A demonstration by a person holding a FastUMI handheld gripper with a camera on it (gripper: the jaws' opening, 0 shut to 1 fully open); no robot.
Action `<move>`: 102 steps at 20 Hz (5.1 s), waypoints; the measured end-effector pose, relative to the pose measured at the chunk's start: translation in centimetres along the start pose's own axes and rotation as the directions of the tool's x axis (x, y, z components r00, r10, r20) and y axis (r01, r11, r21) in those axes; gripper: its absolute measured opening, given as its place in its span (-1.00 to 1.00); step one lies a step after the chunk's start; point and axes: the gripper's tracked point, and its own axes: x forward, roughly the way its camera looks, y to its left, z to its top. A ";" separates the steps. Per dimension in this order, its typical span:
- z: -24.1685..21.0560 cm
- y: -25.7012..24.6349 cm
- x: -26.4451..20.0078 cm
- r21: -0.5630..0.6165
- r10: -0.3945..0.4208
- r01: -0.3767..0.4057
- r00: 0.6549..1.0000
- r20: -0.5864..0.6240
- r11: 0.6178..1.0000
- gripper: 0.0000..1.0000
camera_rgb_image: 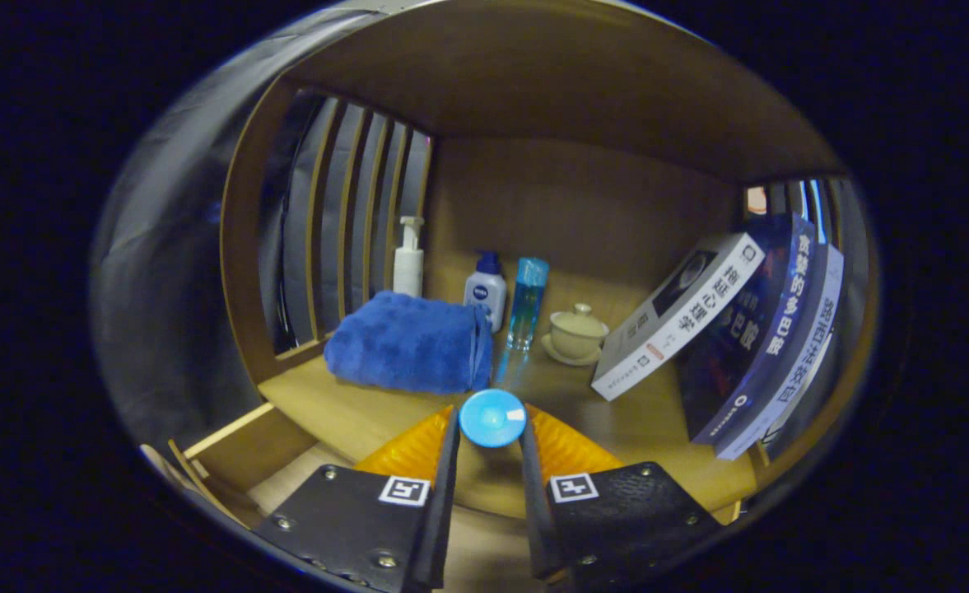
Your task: Pull open the drawer, take out the items inside it, and place them on the countertop above the cabinet.
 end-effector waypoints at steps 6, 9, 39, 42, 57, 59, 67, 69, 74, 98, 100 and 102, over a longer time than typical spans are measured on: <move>-3.6 0.3 4.3 0.096 -0.008 0.025 0.985 -0.174 0.995 -0.22; -3.4 0.4 5.3 0.119 -0.031 0.052 0.986 -0.167 0.992 -0.22; -1.6 7.1 -15.8 0.082 0.151 -0.166 0.975 0.162 0.983 0.97; -4.8 9.4 -18.3 0.030 0.160 -0.168 0.972 0.174 0.985 0.97; -13.3 9.0 -18.5 -0.017 -0.149 0.153 0.978 0.146 0.988 0.94; -13.1 9.1 -18.4 0.000 -0.169 0.171 0.973 0.160 0.985 0.94; -12.7 8.1 -16.8 -0.056 -0.256 0.270 0.948 0.188 0.961 0.94; -12.3 8.1 -16.7 -0.049 -0.272 0.287 0.942 0.195 0.957 0.94; -11.7 7.5 -14.4 -0.052 -0.285 0.301 0.937 0.203 0.952 0.94; -8.6 4.8 -4.1 -0.005 -0.273 0.277 0.949 0.155 0.961 0.94; -8.5 4.8 -4.0 -0.011 -0.275 0.280 0.948 0.163 0.960 0.95; -8.7 4.9 -4.1 -0.033 -0.266 0.275 0.949 0.169 0.961 0.95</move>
